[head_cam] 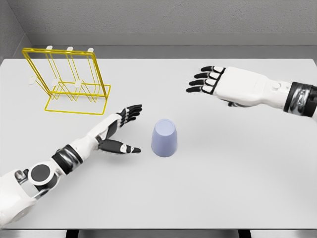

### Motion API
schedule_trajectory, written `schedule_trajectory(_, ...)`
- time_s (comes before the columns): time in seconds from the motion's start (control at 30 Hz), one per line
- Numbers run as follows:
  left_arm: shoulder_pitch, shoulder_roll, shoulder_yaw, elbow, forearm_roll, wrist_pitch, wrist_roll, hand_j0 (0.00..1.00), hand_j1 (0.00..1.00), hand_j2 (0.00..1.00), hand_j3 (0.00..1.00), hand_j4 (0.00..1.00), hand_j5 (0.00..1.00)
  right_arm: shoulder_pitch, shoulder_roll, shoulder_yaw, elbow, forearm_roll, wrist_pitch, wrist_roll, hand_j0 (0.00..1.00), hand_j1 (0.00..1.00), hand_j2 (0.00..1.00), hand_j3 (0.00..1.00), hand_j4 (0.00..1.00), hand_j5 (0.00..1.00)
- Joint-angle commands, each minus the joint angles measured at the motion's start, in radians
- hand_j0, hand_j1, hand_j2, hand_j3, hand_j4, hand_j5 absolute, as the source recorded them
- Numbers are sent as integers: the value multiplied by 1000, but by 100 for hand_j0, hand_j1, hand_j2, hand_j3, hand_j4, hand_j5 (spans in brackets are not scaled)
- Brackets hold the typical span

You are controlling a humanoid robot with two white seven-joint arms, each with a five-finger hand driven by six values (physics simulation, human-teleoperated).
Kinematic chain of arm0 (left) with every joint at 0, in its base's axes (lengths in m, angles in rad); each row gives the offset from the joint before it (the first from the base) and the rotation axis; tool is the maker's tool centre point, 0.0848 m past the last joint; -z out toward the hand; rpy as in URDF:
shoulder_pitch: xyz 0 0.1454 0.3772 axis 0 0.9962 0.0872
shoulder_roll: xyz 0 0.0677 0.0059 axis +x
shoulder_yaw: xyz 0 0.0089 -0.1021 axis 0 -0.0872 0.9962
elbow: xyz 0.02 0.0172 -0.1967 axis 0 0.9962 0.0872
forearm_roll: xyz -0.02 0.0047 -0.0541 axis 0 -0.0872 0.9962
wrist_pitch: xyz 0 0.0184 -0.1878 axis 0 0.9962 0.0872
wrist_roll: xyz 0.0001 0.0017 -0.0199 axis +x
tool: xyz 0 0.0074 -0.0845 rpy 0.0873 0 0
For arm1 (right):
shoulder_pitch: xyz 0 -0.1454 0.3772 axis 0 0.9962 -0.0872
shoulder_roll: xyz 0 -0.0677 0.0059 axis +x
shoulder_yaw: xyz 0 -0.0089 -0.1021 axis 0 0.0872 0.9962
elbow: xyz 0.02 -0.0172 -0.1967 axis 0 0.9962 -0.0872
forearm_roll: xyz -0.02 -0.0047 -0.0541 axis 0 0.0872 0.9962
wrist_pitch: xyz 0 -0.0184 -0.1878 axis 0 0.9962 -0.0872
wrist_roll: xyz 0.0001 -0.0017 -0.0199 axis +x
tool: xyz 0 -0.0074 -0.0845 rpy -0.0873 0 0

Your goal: Place the cup on the cup holder with both arms

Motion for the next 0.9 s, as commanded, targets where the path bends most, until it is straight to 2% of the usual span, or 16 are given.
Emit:
schedule_trajectory(0.0,-2,-24,-23,1,0,11,0,100,100,100,100,100,100,8,-16,-127,6,-19,3,-1,100,100,100,100,100,100)
schedule_trajectory(0.07,-12,-41,-28,3,0,12,0,100,100,100,100,100,100,78,-10,-182,5,-19,3,-1,100,100,100,100,100,100)
schedule_trajectory(0.1,-12,-45,-29,4,0,18,0,100,100,100,100,100,100,89,-7,-200,8,-21,3,-1,100,100,100,100,100,100)
schedule_trajectory(0.2,-35,-59,-49,12,0,32,0,100,100,100,100,100,100,138,-10,-217,42,-133,3,1,100,100,100,100,100,100)
schedule_trajectory(0.33,-55,-80,-65,32,0,32,0,100,100,100,100,100,100,215,-5,-237,49,-157,3,-1,100,100,100,100,100,100)
schedule_trajectory(0.37,-55,-80,-66,32,0,32,0,100,100,100,100,100,100,267,1,-288,48,-168,3,-1,100,100,100,100,100,100)
schedule_trajectory(0.43,-55,-82,-68,32,0,32,0,100,100,100,100,100,100,324,35,-375,40,-171,3,-1,100,100,100,100,100,100)
schedule_trajectory(0.57,-61,-103,-72,32,0,32,0,100,100,100,100,100,100,342,33,-392,48,-228,3,2,100,100,100,100,100,100)
schedule_trajectory(0.67,-61,-111,-72,32,0,34,0,100,100,100,100,100,100,397,46,-484,43,-229,3,2,100,100,100,100,100,100)
schedule_trajectory(0.87,-63,-123,-85,32,0,34,0,100,100,100,100,100,100,404,67,-510,40,-237,3,2,100,100,100,100,100,100)
